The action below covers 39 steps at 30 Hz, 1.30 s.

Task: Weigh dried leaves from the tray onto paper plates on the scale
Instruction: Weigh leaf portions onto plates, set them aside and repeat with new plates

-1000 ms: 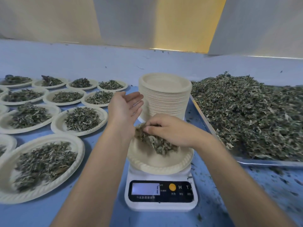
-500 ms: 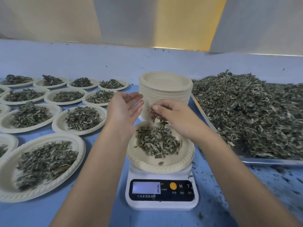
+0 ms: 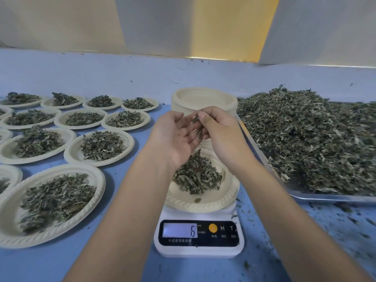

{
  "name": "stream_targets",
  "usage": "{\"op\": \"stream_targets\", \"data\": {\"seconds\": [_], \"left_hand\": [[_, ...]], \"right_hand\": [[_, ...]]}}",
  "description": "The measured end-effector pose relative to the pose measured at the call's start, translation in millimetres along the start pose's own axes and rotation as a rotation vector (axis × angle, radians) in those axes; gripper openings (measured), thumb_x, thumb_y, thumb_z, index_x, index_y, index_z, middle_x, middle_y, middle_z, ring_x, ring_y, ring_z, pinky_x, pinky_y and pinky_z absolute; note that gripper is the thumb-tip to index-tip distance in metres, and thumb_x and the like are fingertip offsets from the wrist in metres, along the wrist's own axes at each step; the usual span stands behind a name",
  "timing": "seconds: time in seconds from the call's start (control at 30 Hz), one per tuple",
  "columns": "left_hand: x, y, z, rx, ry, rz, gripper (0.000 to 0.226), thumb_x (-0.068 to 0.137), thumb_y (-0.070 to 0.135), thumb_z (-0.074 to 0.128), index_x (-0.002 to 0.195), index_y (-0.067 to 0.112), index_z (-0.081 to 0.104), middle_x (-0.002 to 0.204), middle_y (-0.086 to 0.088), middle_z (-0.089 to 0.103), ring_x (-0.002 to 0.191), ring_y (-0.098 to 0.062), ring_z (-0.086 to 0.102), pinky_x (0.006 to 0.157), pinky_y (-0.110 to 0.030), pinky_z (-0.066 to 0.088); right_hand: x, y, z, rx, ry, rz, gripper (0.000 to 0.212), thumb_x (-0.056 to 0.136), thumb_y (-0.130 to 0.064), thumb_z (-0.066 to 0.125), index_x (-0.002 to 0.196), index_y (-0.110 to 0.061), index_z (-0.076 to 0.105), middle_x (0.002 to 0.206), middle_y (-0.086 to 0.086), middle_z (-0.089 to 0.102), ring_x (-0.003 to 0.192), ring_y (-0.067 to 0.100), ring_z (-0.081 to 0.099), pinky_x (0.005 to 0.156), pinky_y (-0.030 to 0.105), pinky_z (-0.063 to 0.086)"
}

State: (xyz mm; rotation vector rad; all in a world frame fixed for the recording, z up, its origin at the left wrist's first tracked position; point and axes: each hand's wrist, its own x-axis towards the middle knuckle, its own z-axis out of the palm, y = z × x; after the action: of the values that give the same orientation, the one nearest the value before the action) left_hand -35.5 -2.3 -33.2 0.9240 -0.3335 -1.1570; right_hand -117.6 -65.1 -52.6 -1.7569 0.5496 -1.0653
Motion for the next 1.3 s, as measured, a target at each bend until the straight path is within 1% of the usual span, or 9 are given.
{"op": "stream_targets", "data": {"seconds": [0.13, 0.2, 0.3, 0.47, 0.6, 0.73, 0.9, 1.03, 1.3], "left_hand": [[0.5, -0.8, -1.4, -0.012, -0.004, -0.003, 0.032, 0.098, 0.02, 0.034, 0.081, 0.009, 0.058, 0.065, -0.005, 0.066, 0.069, -0.017, 0.059, 0.068, -0.029, 0.049], [0.9, -2.9, -0.3, -0.016, -0.008, -0.008, 0.031, 0.097, 0.019, 0.034, 0.076, 0.01, 0.056, 0.053, -0.002, 0.062, 0.064, -0.017, 0.057, 0.068, -0.029, 0.051], [1.9, -5.8, 2.0, -0.031, -0.015, -0.007, 0.028, 0.096, 0.017, 0.035, 0.078, 0.011, 0.056, 0.056, -0.001, 0.057, 0.068, -0.017, 0.054, 0.073, -0.029, 0.049], [1.9, -6.2, 1.4, -0.03, -0.018, -0.005, 0.03, 0.098, 0.019, 0.032, 0.08, 0.01, 0.055, 0.048, -0.001, 0.059, 0.067, -0.017, 0.057, 0.064, -0.029, 0.052], [2.3, -3.9, -1.1, 0.023, 0.011, -0.008, 0.033, 0.098, 0.022, 0.032, 0.082, 0.01, 0.059, 0.068, -0.004, 0.062, 0.069, -0.017, 0.055, 0.073, -0.03, 0.047], [4.1, 3.2, -7.9, 0.035, 0.076, 0.058, 0.035, 0.098, 0.021, 0.031, 0.088, 0.008, 0.062, 0.089, -0.004, 0.066, 0.085, -0.016, 0.06, 0.092, -0.031, 0.042], [2.7, 10.2, -16.1, -0.063, 0.121, 0.092, 0.034, 0.098, 0.02, 0.031, 0.091, 0.007, 0.062, 0.092, -0.007, 0.068, 0.09, -0.02, 0.063, 0.086, -0.03, 0.047], [3.0, 11.8, -18.9, -0.1, 0.132, 0.084, 0.033, 0.098, 0.019, 0.032, 0.09, 0.006, 0.061, 0.092, -0.008, 0.068, 0.101, -0.023, 0.061, 0.101, -0.033, 0.042], [1.0, 9.7, -17.1, -0.111, 0.128, 0.068, 0.032, 0.098, 0.018, 0.031, 0.089, 0.006, 0.06, 0.093, -0.009, 0.067, 0.1, -0.023, 0.06, 0.095, -0.032, 0.043]], "right_hand": [[-1.4, -2.0, 0.7, 0.019, -0.012, -0.009, 0.025, 0.096, -0.01, 0.048, 0.081, -0.02, 0.064, 0.065, -0.015, 0.061, 0.058, -0.006, 0.053, 0.061, 0.016, 0.044], [-2.2, -2.8, 0.9, 0.017, -0.036, -0.008, 0.023, 0.097, -0.01, 0.047, 0.083, -0.018, 0.064, 0.071, -0.007, 0.063, 0.064, -0.001, 0.056, 0.065, 0.019, 0.047], [-3.1, -3.4, 0.8, -0.013, -0.041, -0.004, 0.024, 0.096, -0.011, 0.048, 0.081, -0.02, 0.064, 0.071, -0.007, 0.062, 0.066, 0.001, 0.056, 0.069, 0.023, 0.047], [-3.1, -1.9, 0.3, 0.004, -0.04, 0.027, 0.024, 0.096, -0.01, 0.048, 0.08, -0.018, 0.065, 0.071, -0.003, 0.063, 0.067, 0.007, 0.057, 0.069, 0.027, 0.048], [-2.4, -1.3, -1.1, 0.037, -0.034, 0.045, 0.028, 0.095, -0.008, 0.049, 0.074, -0.02, 0.064, 0.061, -0.013, 0.061, 0.054, -0.005, 0.053, 0.054, 0.012, 0.04], [-0.9, 3.1, -2.9, -0.033, -0.061, 0.086, 0.027, 0.094, -0.012, 0.052, 0.07, -0.02, 0.062, 0.059, -0.012, 0.06, 0.055, -0.001, 0.048, 0.061, 0.021, 0.036], [-4.2, 8.0, -4.1, -0.133, -0.165, 0.115, 0.019, 0.093, -0.016, 0.053, 0.081, -0.014, 0.069, 0.063, -0.011, 0.064, 0.056, 0.002, 0.051, 0.052, 0.011, 0.04], [-3.6, 10.7, -3.6, -0.16, -0.167, 0.132, 0.019, 0.093, -0.017, 0.053, 0.083, -0.014, 0.07, 0.061, -0.012, 0.064, 0.052, -0.002, 0.047, 0.054, 0.015, 0.037], [-3.1, 8.4, -3.6, -0.119, -0.142, 0.123, 0.026, 0.093, -0.016, 0.052, 0.07, -0.02, 0.063, 0.056, -0.014, 0.06, 0.051, -0.004, 0.047, 0.064, 0.024, 0.038]]}}
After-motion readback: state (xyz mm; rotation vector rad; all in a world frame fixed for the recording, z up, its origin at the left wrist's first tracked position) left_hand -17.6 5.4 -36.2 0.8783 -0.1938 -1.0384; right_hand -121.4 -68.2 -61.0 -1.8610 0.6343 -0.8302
